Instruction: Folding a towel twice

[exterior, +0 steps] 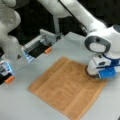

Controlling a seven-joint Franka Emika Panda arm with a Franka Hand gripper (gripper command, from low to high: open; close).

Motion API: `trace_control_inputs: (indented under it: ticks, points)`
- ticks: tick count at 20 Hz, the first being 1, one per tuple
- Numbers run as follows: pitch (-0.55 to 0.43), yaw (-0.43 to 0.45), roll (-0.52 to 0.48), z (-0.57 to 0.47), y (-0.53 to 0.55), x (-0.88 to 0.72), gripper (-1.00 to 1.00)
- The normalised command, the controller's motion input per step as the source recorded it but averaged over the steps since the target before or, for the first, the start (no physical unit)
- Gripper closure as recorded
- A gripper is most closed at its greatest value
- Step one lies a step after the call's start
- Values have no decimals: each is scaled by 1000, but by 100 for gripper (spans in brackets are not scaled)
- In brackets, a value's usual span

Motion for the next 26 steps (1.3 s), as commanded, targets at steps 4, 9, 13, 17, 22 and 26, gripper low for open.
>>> trace_control_inputs:
  ticks: [4, 9, 13, 17, 22, 26]
  points:
    - [-150, -95, -54, -110, -31, -207, 100]
    - [-148, -104, -57, -83, -86, -186, 100]
    - [-83, -98, -71, 39, -148, -246, 100]
    - [11, -82, -76, 290, -257, -387, 100]
    - [-33, -120, -36, 245, -262, -463, 100]
    - [-146, -180, 34, 90, -247, -499, 100]
